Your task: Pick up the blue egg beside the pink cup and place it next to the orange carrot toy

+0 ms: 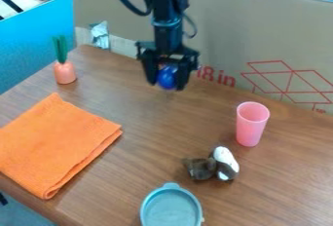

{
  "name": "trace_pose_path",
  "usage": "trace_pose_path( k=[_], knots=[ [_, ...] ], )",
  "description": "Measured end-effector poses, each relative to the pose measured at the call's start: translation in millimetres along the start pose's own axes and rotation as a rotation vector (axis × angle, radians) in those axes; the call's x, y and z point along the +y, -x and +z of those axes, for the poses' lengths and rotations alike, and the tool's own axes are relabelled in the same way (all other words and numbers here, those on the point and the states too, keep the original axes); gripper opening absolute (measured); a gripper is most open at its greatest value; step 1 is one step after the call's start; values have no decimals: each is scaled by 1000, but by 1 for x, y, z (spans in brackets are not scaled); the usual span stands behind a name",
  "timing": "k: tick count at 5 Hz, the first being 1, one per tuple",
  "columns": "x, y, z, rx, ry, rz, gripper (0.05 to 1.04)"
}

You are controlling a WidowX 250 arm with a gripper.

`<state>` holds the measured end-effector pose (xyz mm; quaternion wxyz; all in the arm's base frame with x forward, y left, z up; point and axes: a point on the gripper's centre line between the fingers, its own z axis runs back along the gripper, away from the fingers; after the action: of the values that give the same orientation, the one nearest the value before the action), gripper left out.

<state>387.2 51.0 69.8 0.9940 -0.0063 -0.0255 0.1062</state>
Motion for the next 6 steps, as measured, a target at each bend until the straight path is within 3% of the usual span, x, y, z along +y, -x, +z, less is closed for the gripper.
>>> trace_pose_path(
  k=[2,5,6],
  knots=[
    [74,-7,-10,49,-11,239,828],
    [99,-1,-10,64,-38,332,828],
    [108,3,-21,95,-38,370,828]
  ],
)
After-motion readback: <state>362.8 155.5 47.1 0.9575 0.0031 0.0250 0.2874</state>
